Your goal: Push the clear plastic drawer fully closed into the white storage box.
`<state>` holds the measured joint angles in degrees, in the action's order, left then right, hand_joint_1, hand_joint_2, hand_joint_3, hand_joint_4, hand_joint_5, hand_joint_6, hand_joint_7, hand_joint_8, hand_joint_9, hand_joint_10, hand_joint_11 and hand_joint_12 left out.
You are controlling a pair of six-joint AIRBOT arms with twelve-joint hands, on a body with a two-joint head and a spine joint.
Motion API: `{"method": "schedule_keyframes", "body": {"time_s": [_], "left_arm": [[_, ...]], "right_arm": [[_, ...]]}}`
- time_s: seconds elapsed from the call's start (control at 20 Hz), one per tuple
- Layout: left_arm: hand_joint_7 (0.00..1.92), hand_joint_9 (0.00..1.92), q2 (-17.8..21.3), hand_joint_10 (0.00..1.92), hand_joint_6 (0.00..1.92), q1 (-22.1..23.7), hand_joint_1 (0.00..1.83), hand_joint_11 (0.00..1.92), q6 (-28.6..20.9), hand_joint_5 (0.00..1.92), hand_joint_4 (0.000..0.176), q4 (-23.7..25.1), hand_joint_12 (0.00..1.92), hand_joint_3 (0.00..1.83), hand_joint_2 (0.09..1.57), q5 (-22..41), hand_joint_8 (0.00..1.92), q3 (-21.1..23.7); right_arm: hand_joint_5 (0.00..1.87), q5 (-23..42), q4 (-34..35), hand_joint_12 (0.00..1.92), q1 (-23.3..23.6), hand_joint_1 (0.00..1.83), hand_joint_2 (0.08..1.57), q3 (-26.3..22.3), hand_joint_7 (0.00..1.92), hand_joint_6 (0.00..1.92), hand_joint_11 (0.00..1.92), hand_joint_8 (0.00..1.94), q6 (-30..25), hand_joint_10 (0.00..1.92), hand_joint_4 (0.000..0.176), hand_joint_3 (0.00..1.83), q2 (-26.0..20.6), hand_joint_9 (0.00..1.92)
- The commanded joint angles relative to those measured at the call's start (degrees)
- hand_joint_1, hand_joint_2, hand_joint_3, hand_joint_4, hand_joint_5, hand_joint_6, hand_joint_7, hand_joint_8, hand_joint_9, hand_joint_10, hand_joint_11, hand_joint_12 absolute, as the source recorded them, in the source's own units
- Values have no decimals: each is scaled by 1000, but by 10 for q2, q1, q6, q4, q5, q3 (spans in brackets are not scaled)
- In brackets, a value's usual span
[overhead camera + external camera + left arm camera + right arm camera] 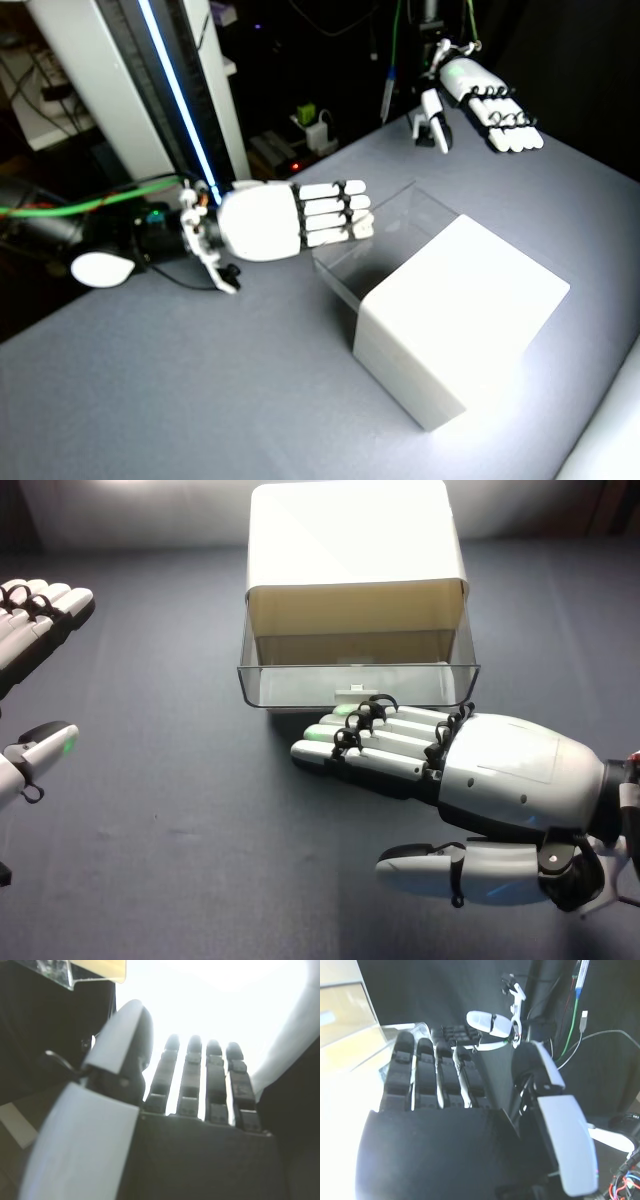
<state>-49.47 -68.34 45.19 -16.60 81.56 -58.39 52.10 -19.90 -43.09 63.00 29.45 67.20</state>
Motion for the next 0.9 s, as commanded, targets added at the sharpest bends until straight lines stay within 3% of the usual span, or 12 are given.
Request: {"method": "schedule_keyframes", "body": {"time_s": [0.0, 0.1, 0.25, 0.4, 0.75, 0.85], "left_arm": [[0, 0, 4, 0, 0, 1, 580, 0, 0, 0, 0, -6, 0, 3, 1465, 75, 0, 1], [0, 0, 4, 0, 0, 0, 558, 0, 0, 0, 0, -7, 0, 3, 1469, 75, 0, 1], [0, 0, 4, 0, 0, 0, 502, 0, 0, 0, 0, -7, 0, 2, 1472, 77, 0, 1], [0, 0, 4, 0, 0, -1, 600, 0, 0, 0, 0, -7, 0, 0, 1468, 78, 0, 1], [0, 0, 4, 0, 0, -1, 603, 0, 0, 0, 0, -7, 0, 0, 1467, 78, 0, 1], [0, 0, 4, 0, 0, -1, 599, 0, 0, 0, 0, -7, 0, 0, 1468, 79, 0, 1]], "right_arm": [[0, 64, 19, 0, 7, 284, 1444, 2, 0, 0, 0, 0, 3, 0, 0, 0, 0, 0], [19, 62, 21, 0, 10, 408, 1416, 3, 0, 7, 0, 0, 8, 0, 0, 0, 0, 0], [1, 57, 25, 0, 16, 400, 1399, 5, 0, 0, 0, 0, 18, 0, 0, 0, 0, 0], [0, 51, 30, 0, 23, 415, 1419, 9, 0, 0, 0, 0, 28, 0, 0, 1, 0, 0], [0, 46, 44, 0, 38, 391, 1421, 11, 0, 0, 0, 0, 59, 0, 0, 1, 0, 0], [16, 46, 50, 0, 40, 466, 1405, 13, 0, 5, 0, 0, 64, 0, 0, 0, 0, 0]]}}
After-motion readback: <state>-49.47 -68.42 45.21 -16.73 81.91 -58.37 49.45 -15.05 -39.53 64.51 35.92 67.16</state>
